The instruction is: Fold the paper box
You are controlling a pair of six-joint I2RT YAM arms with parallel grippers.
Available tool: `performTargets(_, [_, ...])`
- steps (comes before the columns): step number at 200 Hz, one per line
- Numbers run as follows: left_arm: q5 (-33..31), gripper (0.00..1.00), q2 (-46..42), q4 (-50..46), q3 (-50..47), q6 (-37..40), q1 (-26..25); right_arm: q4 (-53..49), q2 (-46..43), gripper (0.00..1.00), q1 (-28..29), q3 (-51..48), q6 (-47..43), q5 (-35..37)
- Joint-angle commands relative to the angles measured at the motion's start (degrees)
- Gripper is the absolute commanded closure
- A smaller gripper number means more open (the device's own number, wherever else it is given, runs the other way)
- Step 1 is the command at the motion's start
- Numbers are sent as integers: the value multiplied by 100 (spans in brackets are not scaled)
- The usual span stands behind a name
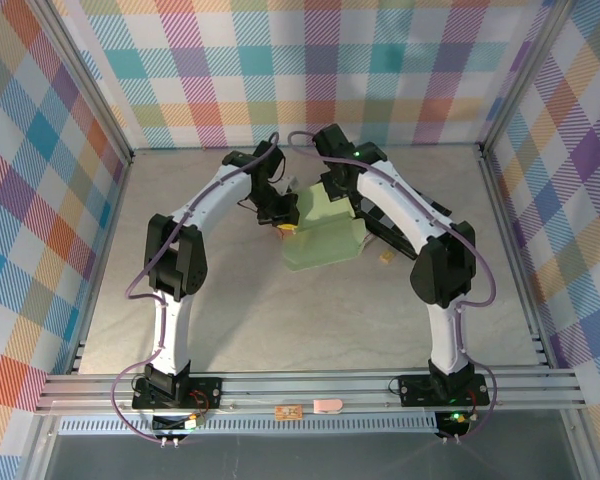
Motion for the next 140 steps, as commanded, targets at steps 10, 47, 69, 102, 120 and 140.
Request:
performTargets(10, [95, 100, -141, -253, 185, -32, -55, -178, 195, 100, 135, 192, 68, 1014])
performTargets(47, [82, 100, -136, -223, 185, -170, -60, -171, 206, 100, 196, 124, 103, 1493])
performTargets(69, [90, 100, -126, -211, 185, -202, -56, -131, 186, 87, 196, 117, 109, 1453])
performTargets(102, [87, 100, -115, -196, 194, -239, -60, -108, 178, 91, 199, 103, 128, 1385])
performTargets(120, [59, 100, -99, -213, 198, -254, -57, -121, 197, 90, 200, 87, 130, 1407])
performTargets(140, [43, 100, -80, -223, 229, -292, -60, -157, 209, 100, 201, 76, 189, 1538])
